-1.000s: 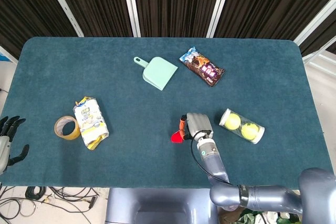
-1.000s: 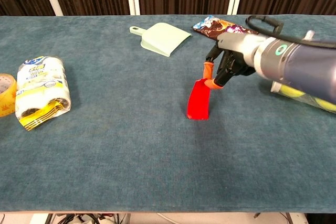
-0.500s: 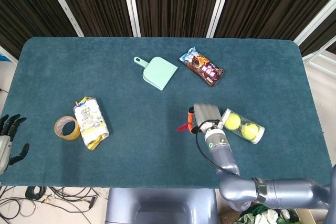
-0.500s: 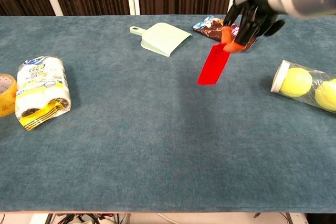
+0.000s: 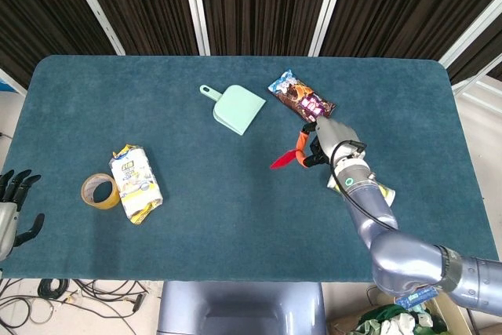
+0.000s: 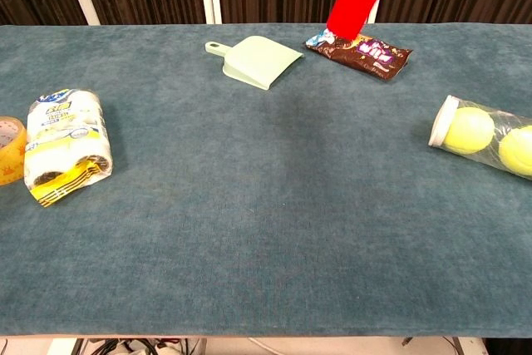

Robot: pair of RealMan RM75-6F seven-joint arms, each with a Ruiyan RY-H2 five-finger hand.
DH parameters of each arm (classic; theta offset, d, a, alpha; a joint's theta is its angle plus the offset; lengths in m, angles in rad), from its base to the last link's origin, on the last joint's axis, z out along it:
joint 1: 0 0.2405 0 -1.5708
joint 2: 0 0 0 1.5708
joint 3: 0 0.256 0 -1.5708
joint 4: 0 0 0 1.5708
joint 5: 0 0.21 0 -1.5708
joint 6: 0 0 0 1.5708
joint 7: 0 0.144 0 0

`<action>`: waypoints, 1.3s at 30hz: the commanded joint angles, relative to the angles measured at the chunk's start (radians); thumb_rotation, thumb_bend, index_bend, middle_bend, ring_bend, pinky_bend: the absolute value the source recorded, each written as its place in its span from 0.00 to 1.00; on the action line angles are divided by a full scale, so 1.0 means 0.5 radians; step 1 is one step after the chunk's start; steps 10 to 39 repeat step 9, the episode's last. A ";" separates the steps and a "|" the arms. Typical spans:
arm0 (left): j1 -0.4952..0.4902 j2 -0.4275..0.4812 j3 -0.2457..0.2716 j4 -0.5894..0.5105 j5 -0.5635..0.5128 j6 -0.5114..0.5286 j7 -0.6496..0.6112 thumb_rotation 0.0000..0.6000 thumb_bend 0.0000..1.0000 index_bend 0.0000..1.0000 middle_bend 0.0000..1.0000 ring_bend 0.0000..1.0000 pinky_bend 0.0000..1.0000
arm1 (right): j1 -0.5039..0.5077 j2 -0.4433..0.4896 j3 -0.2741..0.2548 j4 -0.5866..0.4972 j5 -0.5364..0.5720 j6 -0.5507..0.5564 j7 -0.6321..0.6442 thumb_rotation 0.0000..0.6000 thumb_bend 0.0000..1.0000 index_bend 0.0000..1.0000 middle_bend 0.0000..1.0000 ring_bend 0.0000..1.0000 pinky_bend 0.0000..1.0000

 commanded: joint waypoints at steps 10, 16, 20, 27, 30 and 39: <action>-0.001 0.005 -0.009 -0.008 -0.031 -0.014 -0.011 1.00 0.37 0.16 0.09 0.02 0.07 | -0.148 0.263 0.108 -0.152 -0.140 -0.303 0.436 1.00 0.56 0.74 0.99 1.00 1.00; -0.001 0.005 -0.009 -0.008 -0.031 -0.014 -0.011 1.00 0.37 0.16 0.09 0.02 0.07 | -0.148 0.263 0.108 -0.152 -0.140 -0.303 0.436 1.00 0.56 0.74 0.99 1.00 1.00; -0.001 0.005 -0.009 -0.008 -0.031 -0.014 -0.011 1.00 0.37 0.16 0.09 0.02 0.07 | -0.148 0.263 0.108 -0.152 -0.140 -0.303 0.436 1.00 0.56 0.74 0.99 1.00 1.00; -0.001 0.005 -0.009 -0.008 -0.031 -0.014 -0.011 1.00 0.37 0.16 0.09 0.02 0.07 | -0.148 0.263 0.108 -0.152 -0.140 -0.303 0.436 1.00 0.56 0.74 0.99 1.00 1.00; -0.001 0.005 -0.009 -0.008 -0.031 -0.014 -0.011 1.00 0.37 0.16 0.09 0.02 0.07 | -0.148 0.263 0.108 -0.152 -0.140 -0.303 0.436 1.00 0.56 0.74 0.99 1.00 1.00; -0.001 0.005 -0.009 -0.008 -0.031 -0.014 -0.011 1.00 0.37 0.16 0.09 0.02 0.07 | -0.148 0.263 0.108 -0.152 -0.140 -0.303 0.436 1.00 0.56 0.74 0.99 1.00 1.00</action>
